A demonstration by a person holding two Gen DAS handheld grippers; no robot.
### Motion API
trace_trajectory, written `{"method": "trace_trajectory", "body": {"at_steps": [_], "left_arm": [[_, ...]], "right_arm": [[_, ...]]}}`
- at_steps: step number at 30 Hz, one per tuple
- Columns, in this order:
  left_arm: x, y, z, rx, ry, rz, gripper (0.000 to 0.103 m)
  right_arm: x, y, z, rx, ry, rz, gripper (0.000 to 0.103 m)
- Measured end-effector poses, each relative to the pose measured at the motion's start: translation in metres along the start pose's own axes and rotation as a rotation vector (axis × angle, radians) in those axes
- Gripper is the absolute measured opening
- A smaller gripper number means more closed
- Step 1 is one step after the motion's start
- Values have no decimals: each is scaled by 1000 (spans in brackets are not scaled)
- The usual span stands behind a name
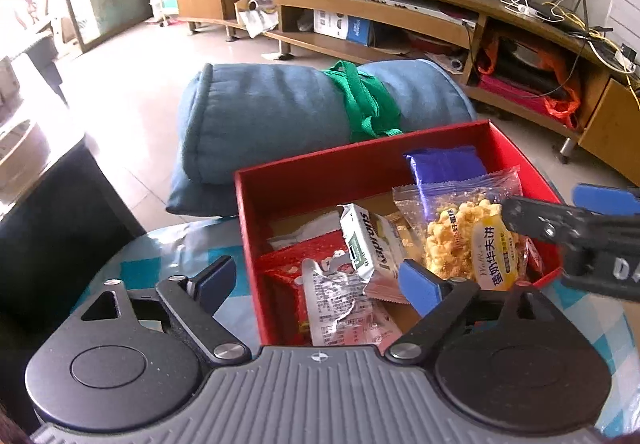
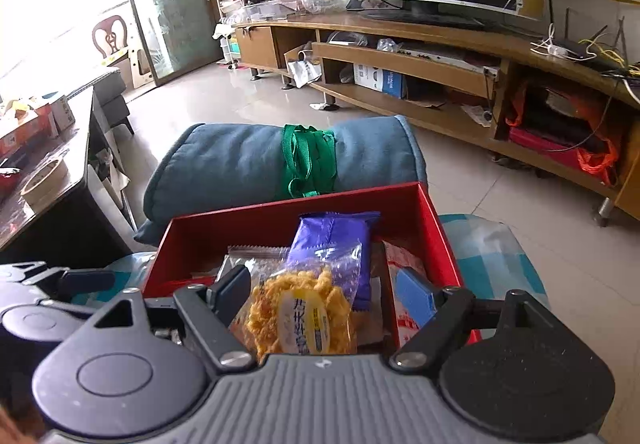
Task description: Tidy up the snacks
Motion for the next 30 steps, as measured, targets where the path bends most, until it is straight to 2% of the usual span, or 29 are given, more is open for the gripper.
{"method": "trace_trajectory", "body": {"at_steps": [6, 18, 24, 30], "left_arm": [[-14, 4, 6, 7, 15, 24, 98], [-33, 12, 23, 7, 26, 64, 103], [-39, 7, 39, -30, -8, 89, 103], [-43, 4, 53, -50, -37, 78, 103]], "right_arm": [[-22, -6, 12, -2, 0, 17, 80], [-53, -2, 41, 77, -3, 42, 80], [-62, -1, 58, 106, -21, 57, 80], [-71, -5, 76, 116, -50, 67, 80]]}}
Point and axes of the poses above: each gripper's, at about its wrist camera, not at the fingertips, and x roughly the way its jaws point, y to its right, z to its underside, the point moved 1 cm from there along x, roughly the way its jaws point, and after that the axes turned 10 degrees about -x, right-handed, at the moved point
